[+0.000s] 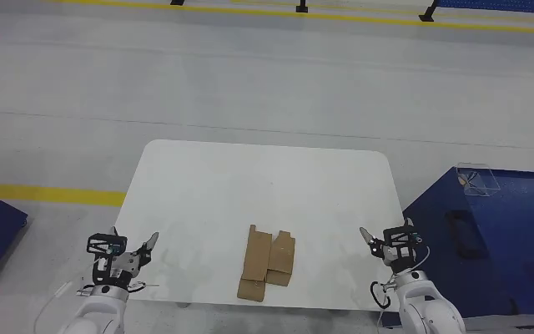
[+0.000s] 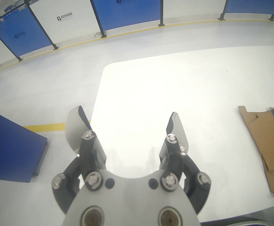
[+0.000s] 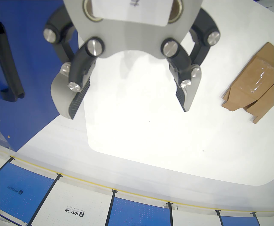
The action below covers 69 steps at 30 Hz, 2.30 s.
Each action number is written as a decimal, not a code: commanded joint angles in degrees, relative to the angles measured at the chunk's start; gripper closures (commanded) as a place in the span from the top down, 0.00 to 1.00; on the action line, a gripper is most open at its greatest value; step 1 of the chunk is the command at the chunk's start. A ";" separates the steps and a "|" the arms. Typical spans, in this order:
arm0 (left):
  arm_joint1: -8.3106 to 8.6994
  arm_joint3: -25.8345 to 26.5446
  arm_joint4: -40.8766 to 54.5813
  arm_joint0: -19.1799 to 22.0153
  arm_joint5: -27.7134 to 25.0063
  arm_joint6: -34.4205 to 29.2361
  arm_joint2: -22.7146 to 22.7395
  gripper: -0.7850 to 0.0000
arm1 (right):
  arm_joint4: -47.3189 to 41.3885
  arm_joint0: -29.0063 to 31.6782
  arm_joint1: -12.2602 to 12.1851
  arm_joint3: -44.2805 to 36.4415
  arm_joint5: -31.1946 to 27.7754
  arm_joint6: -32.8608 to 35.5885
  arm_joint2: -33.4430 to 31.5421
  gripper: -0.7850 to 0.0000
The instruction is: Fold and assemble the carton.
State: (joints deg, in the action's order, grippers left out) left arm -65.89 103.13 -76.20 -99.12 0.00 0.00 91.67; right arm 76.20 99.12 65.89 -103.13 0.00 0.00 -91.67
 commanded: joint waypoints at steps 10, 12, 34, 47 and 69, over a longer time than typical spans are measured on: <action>-0.46 7.59 42.98 8.05 -6.02 -37.10 -2.18 1.00 | 0.00 0.00 0.00 0.00 0.00 0.00 0.00 1.00; -0.45 5.18 51.65 12.81 -5.52 -46.21 -3.80 1.00 | 0.00 0.00 0.00 0.00 0.00 0.00 0.00 1.00; -6.28 -40.92 64.97 49.56 -5.17 -61.99 -36.17 0.84 | 0.00 0.00 0.00 0.00 0.00 0.00 0.00 1.00; -9.51 -52.95 65.63 55.13 -6.83 -60.04 -43.34 0.65 | 0.00 0.00 0.00 0.00 0.00 0.00 0.00 1.00; -11.60 -57.24 79.68 58.64 -15.62 -61.69 -41.32 0.00 | 0.00 0.00 0.00 0.00 0.00 0.00 0.00 1.00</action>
State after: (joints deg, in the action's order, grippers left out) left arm -77.80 44.50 2.03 -40.33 -15.19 -61.40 49.23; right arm 76.20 99.12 65.89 -103.13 0.00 0.00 -91.67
